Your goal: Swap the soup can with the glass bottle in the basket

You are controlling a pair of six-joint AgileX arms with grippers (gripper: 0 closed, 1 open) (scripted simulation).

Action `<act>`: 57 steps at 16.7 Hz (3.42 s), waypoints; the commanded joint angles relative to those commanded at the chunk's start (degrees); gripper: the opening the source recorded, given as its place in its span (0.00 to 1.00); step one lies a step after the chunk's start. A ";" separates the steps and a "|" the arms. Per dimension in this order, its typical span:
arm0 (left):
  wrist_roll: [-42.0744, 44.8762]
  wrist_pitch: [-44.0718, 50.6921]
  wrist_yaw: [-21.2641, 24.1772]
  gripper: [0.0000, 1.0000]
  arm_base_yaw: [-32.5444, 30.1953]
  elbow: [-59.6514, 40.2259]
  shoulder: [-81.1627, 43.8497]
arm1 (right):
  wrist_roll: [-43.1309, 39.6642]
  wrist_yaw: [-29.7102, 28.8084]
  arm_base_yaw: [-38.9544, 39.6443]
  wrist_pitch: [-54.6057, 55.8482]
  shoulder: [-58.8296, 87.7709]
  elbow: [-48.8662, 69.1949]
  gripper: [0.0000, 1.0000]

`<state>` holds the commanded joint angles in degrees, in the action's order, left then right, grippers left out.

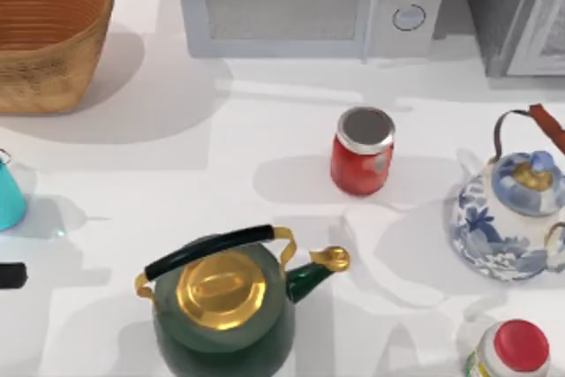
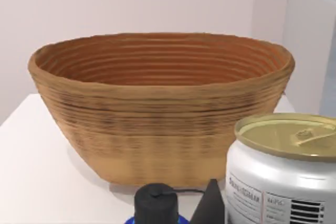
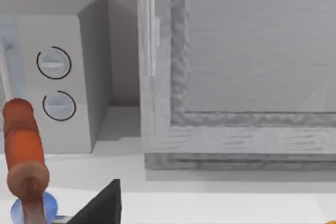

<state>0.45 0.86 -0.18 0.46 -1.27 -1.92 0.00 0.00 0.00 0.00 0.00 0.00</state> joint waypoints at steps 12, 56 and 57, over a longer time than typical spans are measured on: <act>-0.80 -3.78 2.92 0.00 -0.82 -1.36 -3.80 | 0.00 0.00 0.00 0.00 0.00 0.00 1.00; 1.29 -75.12 74.52 0.60 -18.93 -69.73 -145.01 | 0.00 0.00 0.00 0.00 0.00 0.00 1.00; 1.29 -75.12 74.52 0.68 -18.93 -69.73 -145.01 | 0.00 0.00 0.00 0.00 0.00 0.00 1.00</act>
<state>1.75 -74.27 74.34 -18.47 -71.00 -146.94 0.00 0.00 0.00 0.00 0.00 0.00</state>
